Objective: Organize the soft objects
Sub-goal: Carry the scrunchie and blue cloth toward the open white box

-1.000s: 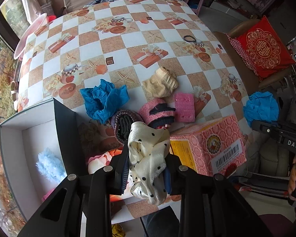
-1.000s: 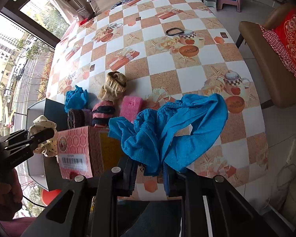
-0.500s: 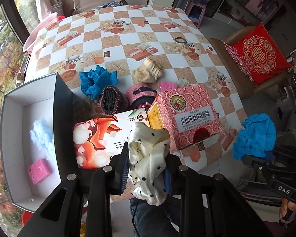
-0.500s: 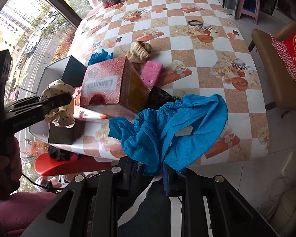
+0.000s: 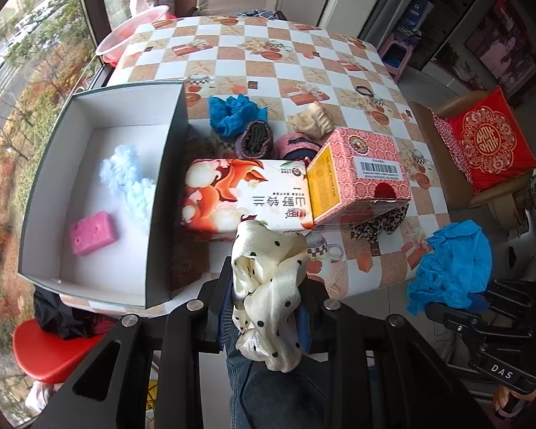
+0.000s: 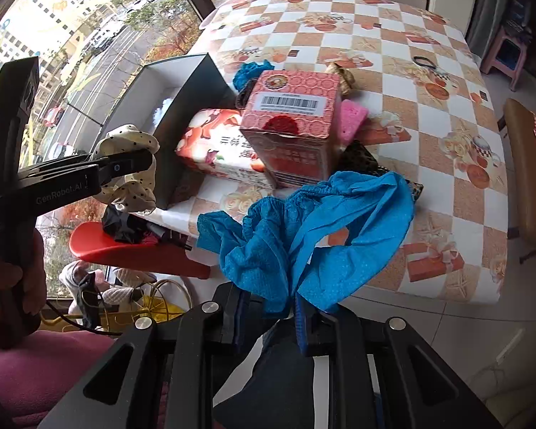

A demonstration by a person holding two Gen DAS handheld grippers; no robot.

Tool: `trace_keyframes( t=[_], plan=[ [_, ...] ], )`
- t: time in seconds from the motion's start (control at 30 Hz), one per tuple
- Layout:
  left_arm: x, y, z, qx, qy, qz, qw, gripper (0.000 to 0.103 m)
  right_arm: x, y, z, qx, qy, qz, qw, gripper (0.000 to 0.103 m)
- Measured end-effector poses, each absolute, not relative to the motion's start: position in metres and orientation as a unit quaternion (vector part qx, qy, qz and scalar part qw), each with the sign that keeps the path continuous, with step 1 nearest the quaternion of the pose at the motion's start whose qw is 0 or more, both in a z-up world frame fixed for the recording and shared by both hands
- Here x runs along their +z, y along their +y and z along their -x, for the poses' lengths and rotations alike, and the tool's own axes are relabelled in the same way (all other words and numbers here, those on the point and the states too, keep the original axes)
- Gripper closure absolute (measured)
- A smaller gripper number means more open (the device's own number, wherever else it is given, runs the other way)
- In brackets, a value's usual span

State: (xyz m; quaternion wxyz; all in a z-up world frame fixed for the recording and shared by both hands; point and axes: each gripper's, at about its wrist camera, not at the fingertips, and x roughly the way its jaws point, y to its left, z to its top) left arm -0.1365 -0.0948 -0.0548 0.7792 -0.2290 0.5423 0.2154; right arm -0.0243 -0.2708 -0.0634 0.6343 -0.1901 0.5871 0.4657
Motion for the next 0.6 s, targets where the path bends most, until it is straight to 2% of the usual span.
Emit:
trace_keyframes(
  t=[0.33, 0.6],
  plan=[
    [-0.035, -0.056, 0.185, 0.264, 0.512, 0.242, 0.781, 0.072, -0.046, -0.211, 0.058, 0.52, 0.55, 0.223, 0.615, 0.08],
    [-0.034, 0.008, 0.209, 0.286, 0.506, 0.256, 0.772, 0.072, -0.038, -0.138, 0.075, 0.542, 0.533, 0.243, 0.603, 0.08]
  ],
)
